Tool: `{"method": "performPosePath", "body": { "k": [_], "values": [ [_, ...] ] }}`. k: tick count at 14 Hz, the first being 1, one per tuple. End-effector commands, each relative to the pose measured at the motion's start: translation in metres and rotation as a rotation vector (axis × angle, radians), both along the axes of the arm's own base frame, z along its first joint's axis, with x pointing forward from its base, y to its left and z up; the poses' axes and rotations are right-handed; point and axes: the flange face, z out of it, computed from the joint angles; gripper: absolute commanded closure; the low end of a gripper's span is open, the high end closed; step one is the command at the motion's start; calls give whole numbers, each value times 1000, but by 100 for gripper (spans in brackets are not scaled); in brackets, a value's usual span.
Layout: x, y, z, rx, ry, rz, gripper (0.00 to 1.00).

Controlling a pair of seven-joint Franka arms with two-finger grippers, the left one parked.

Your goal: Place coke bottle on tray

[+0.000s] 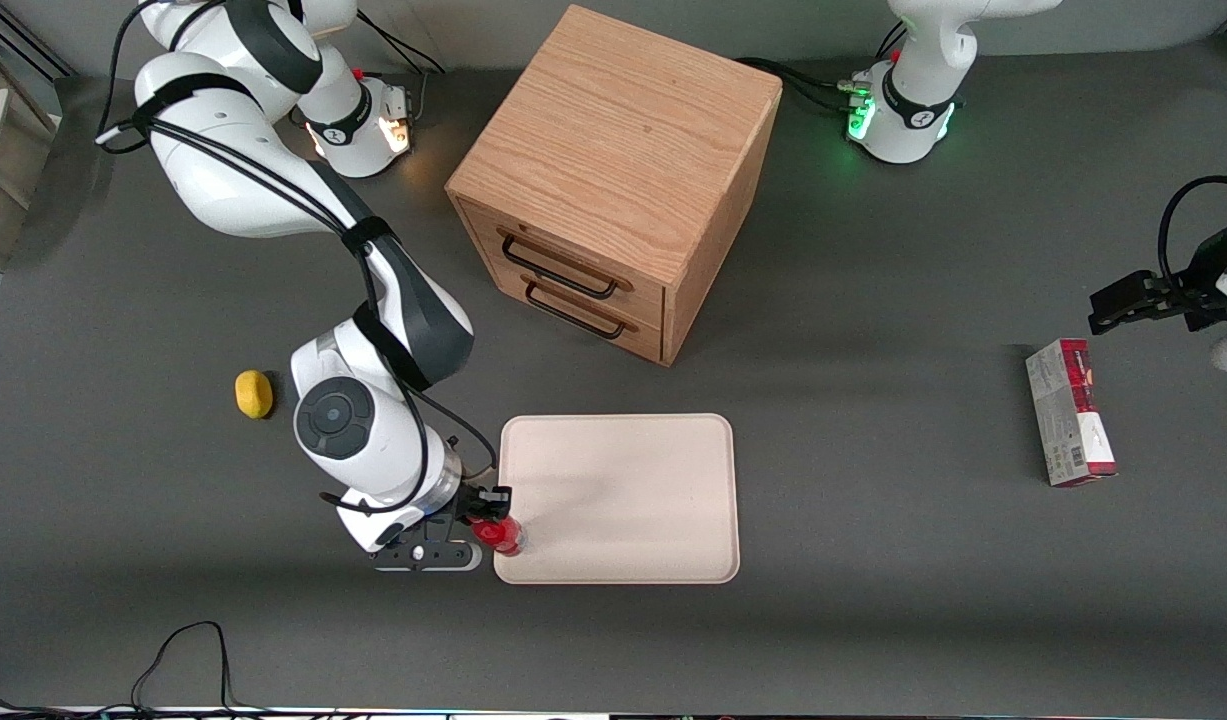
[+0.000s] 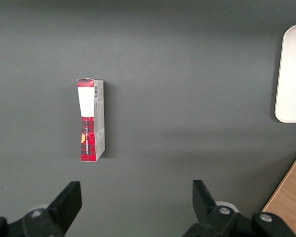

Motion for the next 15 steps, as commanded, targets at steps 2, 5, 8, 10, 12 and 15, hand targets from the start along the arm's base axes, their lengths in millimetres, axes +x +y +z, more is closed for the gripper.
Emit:
{"method": "performPosePath", "body": {
  "k": [2, 5, 8, 10, 12, 15],
  "values": [
    [-4, 24, -4, -14, -59, 32, 100],
    [-5, 26, -15, -13, -45, 14, 94],
    [-5, 24, -18, -12, -51, -2, 0],
    [-3, 21, -11, -14, -61, -5, 0],
    [-2, 14, 9, -25, -79, -11, 0],
    [-23, -7, 47, -112, -30, -6, 0]
  ]
}}
